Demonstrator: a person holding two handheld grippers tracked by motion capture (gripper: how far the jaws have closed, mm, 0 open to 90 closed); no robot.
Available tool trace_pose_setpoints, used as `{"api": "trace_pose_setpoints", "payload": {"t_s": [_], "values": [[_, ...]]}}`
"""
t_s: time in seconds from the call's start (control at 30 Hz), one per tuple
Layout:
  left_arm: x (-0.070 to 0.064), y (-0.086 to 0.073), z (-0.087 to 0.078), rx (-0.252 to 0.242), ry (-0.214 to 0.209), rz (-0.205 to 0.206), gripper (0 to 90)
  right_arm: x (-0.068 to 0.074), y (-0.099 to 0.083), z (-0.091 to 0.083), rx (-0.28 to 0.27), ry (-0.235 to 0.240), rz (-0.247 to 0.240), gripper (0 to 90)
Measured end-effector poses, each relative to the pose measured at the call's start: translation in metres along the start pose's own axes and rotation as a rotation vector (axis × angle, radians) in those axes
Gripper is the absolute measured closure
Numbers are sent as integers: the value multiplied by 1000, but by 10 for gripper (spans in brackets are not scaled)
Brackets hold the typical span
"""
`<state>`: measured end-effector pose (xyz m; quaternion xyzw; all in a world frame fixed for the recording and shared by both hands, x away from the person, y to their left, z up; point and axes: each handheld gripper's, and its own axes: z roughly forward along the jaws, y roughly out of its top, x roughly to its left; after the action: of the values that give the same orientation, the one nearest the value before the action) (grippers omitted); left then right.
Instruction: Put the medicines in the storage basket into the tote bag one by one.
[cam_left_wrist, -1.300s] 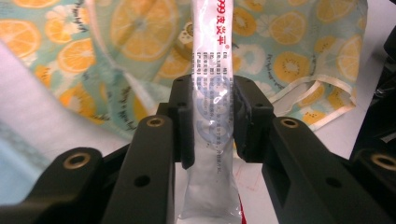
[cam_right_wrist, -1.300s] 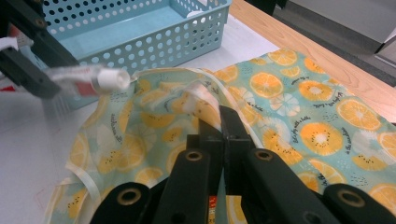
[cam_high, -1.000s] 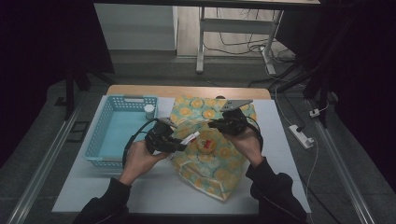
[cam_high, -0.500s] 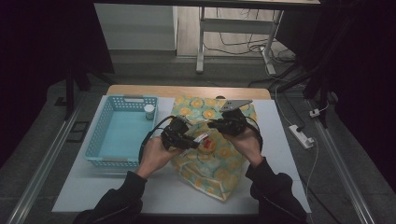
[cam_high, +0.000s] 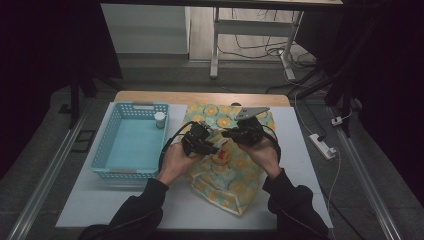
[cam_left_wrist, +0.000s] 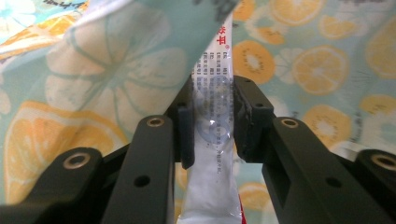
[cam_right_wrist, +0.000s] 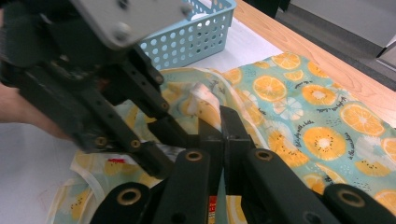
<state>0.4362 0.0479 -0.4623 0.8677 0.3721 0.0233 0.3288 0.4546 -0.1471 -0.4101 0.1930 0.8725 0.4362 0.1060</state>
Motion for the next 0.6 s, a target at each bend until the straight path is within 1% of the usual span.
{"api": "trace_pose_setpoints", "payload": {"t_s": [0.1,0.2,0.37,0.6], "values": [[5,0,5,0,21,-17,715,0,0,0,2,2,-2,895],[10,1,9,8,36,-24,715,1,0,1,1,2,-2,895],[18,-1,15,8,44,-53,715,1,0,1,4,3,-3,895],[27,-4,24,13,66,-68,714,2,0,4,12,5,-4,895]]}}
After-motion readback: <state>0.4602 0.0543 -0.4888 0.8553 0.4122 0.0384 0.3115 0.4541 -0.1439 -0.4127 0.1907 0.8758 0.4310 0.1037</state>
